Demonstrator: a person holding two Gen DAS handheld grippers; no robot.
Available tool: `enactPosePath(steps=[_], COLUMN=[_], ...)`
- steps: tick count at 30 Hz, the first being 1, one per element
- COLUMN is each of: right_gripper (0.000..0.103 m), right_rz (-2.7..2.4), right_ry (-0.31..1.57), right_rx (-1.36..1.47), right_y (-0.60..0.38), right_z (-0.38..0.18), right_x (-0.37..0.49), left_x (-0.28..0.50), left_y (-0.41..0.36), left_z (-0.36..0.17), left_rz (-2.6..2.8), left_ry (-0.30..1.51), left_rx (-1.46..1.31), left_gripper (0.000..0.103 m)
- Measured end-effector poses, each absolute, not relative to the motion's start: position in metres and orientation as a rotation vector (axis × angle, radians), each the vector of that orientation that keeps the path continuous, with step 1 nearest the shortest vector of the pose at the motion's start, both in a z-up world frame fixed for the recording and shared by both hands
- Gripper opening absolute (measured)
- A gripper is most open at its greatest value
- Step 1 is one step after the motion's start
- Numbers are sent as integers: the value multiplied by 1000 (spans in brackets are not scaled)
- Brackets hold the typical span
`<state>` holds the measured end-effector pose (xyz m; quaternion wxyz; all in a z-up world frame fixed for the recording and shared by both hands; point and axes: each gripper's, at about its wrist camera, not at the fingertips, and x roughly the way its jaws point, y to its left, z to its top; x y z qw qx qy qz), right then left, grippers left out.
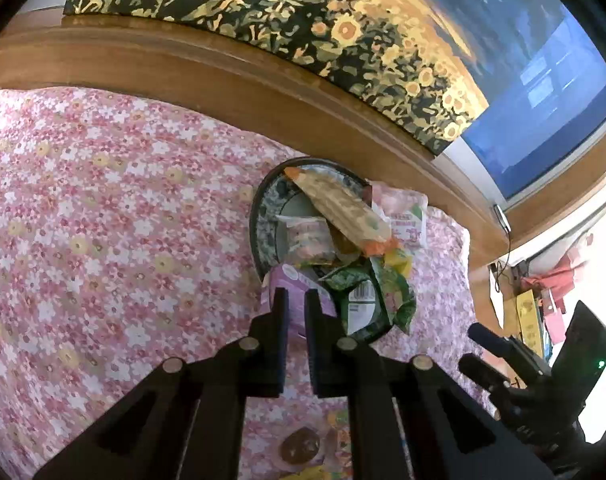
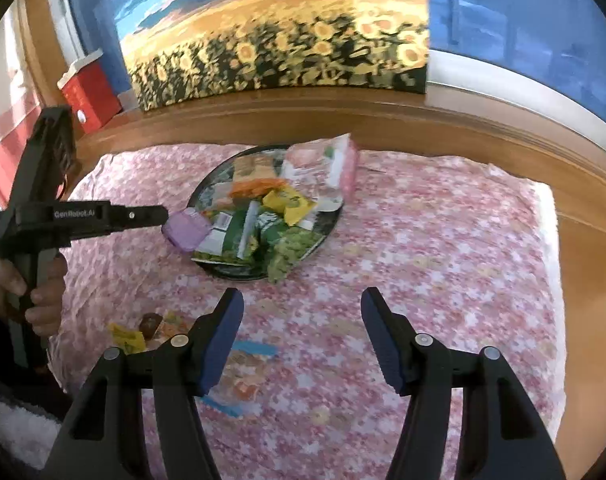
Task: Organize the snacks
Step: 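Release the purple tin on the plate and move the left tool back to the snacks, then grasp a yellow packet with the left tool while the right grasps a clear snack bag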
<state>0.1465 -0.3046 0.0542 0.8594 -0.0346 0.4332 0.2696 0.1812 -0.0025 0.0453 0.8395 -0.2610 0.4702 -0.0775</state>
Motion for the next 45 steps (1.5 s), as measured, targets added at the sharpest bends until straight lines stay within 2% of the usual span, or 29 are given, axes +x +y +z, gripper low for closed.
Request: enactPosePath(steps=[4, 6, 7, 8, 10, 11, 16, 21, 24, 25, 28, 30, 31, 32, 37, 45], right_gripper=[63, 63, 63, 63, 63, 63, 63, 63, 63, 63, 63, 63, 63, 63, 63, 63], right_rz=[563, 567, 568, 571, 587, 588, 518, 515, 515, 515, 509, 501, 501, 508, 559, 632], right_ry=[908, 910, 912, 915, 917, 920, 974, 1046, 1081, 1082, 1064, 1062, 1060, 1057, 1067, 1165], right_rx=[-26, -11, -7, -4, 5, 9, -14, -31, -28, -18, -6, -1, -4, -9, 19, 112], right_y=[-312, -314, -314, -314, -315, -316, -321, -320, -322, -324, -332, -334, -335, -335, -332, -306], right_z=[56, 56, 57, 58, 59, 58, 47, 28, 19, 19, 22, 24, 25, 26, 28, 14], right_x=[141, 137, 135, 132, 124, 120, 113, 104, 96, 93, 89, 90, 90, 89, 90, 117], left_x=[186, 191, 191, 188, 176, 167, 126, 90, 77, 74, 71, 75, 77, 80, 79, 67], left_y=[-2, -4, -3, -3, -3, -6, -26, -31, -35, -36, -39, -40, -39, -36, -24, -14], left_z=[39, 40, 42, 45, 54, 60, 75, 63, 43, 38, 29, 26, 25, 21, 18, 60], left_rz=[-170, -161, -147, -139, -142, -141, -134, -201, -249, -254, -259, -270, -278, -278, -265, -222], left_ry=[947, 920, 922, 929, 918, 908, 952, 1023, 1104, 1124, 1146, 1139, 1127, 1123, 1129, 1030], left_rx=[-604, -589, -587, -598, -596, -567, -377, -351, -370, -377, -383, -395, -416, -453, -534, -430], left_gripper=[9, 13, 29, 49, 66, 66, 66, 65, 54, 53, 58, 58, 53, 25, 25, 25])
